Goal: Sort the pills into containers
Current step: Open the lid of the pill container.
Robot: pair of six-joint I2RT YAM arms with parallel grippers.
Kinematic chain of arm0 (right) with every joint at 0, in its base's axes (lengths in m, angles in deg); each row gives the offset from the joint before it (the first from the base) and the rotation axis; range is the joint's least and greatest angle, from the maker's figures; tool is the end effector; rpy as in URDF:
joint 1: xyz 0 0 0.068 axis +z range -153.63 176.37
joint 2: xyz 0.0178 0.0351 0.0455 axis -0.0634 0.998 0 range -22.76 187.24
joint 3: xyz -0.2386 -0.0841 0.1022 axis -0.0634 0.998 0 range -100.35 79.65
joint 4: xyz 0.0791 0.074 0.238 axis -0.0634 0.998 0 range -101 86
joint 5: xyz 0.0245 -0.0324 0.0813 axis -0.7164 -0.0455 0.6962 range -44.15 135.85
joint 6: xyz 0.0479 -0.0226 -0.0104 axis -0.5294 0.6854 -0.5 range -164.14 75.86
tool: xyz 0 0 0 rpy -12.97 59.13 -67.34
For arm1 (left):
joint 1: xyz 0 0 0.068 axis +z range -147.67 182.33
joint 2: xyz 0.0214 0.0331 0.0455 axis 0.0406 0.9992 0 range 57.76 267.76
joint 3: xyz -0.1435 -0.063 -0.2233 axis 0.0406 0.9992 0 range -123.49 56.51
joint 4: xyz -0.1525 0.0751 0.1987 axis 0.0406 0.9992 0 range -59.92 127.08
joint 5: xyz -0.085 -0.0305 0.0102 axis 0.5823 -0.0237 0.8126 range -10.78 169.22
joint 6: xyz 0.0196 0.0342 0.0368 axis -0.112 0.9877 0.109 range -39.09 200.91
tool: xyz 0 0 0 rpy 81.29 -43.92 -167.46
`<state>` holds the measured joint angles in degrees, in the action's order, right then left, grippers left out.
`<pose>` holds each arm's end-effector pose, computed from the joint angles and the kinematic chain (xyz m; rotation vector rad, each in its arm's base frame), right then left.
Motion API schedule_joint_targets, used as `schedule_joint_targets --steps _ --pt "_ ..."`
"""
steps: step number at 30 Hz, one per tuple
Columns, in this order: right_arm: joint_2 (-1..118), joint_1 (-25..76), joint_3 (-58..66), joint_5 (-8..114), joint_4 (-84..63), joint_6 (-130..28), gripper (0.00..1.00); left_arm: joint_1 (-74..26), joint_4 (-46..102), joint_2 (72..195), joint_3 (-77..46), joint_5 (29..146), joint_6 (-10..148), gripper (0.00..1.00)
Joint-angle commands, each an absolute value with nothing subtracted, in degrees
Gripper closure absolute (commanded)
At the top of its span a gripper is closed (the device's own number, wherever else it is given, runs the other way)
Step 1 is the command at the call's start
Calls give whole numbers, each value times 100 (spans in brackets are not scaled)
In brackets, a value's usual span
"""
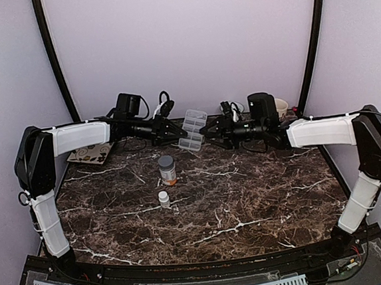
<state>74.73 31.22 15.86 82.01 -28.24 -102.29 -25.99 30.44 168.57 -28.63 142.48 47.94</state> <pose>0.3081 0.2402 0.2601 -0.0782 2.1766 1.6222 0.3736 -0.2373 0.2687 0.7087 2.0923 -1.7490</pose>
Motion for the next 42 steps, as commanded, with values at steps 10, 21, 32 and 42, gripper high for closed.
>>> schedule_joint_targets --steps 10,21,32,42 --pt "7530 3007 1844 8439 -4226 -10868 55 -2691 3096 16859 -2998 14603 4866 96" --pt "7333 2999 2153 8506 -4377 -10947 63 -2679 2883 16943 -3097 14445 4718 99" --pt "7124 2965 2260 8469 -4359 -10948 69 -2673 3035 17009 -3203 14341 4840 99" --pt "7051 2907 2278 8435 -4287 -10865 74 -2675 3091 17050 -3206 14329 4901 99"
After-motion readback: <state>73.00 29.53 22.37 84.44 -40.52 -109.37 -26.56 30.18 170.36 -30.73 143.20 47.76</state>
